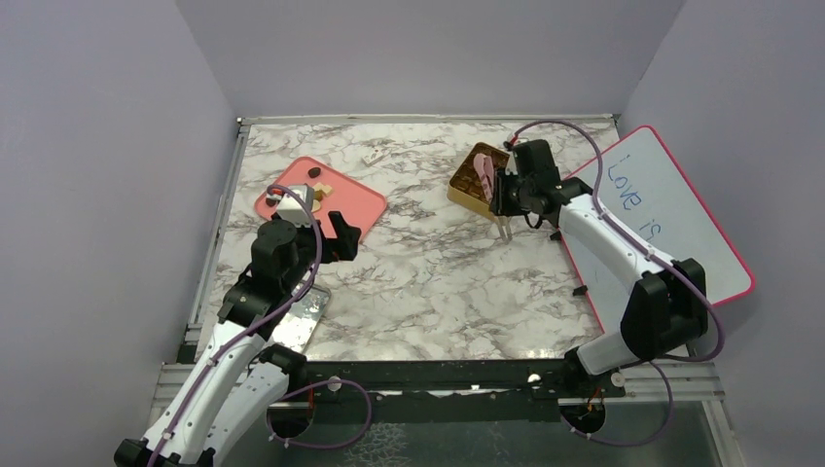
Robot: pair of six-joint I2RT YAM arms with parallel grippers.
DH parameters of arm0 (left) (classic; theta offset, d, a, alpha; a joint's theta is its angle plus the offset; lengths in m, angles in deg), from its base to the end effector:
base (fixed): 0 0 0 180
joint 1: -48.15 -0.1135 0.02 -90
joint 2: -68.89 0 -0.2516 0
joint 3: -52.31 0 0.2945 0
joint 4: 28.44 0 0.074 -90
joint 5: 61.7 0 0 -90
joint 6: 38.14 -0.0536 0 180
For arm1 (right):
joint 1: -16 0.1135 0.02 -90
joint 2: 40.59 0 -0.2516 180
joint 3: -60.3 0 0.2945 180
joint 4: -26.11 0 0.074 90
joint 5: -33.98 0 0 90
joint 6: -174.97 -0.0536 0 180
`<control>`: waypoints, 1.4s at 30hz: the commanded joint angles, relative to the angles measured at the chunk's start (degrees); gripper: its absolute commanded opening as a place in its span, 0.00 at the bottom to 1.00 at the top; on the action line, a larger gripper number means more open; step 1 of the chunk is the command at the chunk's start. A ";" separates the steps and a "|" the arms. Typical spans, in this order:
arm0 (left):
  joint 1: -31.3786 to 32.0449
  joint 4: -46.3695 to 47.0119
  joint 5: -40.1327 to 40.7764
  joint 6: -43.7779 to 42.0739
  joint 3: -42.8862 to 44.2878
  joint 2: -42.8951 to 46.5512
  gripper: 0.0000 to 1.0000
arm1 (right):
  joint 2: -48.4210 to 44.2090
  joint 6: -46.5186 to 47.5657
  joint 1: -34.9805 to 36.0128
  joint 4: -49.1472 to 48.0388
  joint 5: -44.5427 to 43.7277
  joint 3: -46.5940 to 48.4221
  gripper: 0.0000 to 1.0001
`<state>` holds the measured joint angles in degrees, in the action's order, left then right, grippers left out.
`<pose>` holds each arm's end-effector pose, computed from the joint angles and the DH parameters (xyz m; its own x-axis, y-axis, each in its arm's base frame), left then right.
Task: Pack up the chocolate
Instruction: Place the fake chocolate in the packing box, then adjust the clamp.
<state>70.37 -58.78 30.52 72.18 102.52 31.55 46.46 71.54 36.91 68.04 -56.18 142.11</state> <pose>0.2125 -0.0846 0.2934 -0.3800 -0.2196 -0.8986 0.2258 0.9200 -0.3203 0.3616 0.1380 0.2443 -0.7488 -0.0375 -0.6617 -0.1863 0.9700 0.1559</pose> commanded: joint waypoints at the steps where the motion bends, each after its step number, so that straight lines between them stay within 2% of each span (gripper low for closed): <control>1: -0.24 -0.52 -2.01 -1.18 1.53 0.83 0.99 | -4.27 -0.44 3.66 -5.65 0.76 -5.26 0.35; 8: -0.24 -0.64 0.19 -1.84 1.40 2.63 0.99 | -5.35 -2.08 11.09 -8.03 -3.10 -8.83 0.35; 14: -0.24 -0.65 4.79 -1.67 1.28 7.29 0.99 | -1.07 -2.66 18.37 -11.11 -6.58 -9.79 0.35; 19: -0.24 0.06 8.50 -1.47 0.33 11.75 0.99 | 3.58 -1.51 24.12 -15.37 -12.84 -11.21 0.35; 25: -0.24 0.42 10.15 -1.25 -0.16 13.61 0.99 | 9.40 -0.40 26.92 -22.67 -10.89 -13.81 0.35; 31: -0.24 0.41 10.01 -1.48 -0.17 12.98 0.99 | 14.40 -0.90 29.83 -24.17 -16.62 -13.98 0.39; 42: -0.24 0.40 8.56 -1.10 -0.22 11.37 0.99 | 12.64 -3.23 31.04 -29.53 -20.24 -21.22 0.47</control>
<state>70.37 -59.55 39.26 71.06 102.52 43.96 59.40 69.35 67.57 39.87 -72.97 124.65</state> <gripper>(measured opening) 0.990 0.466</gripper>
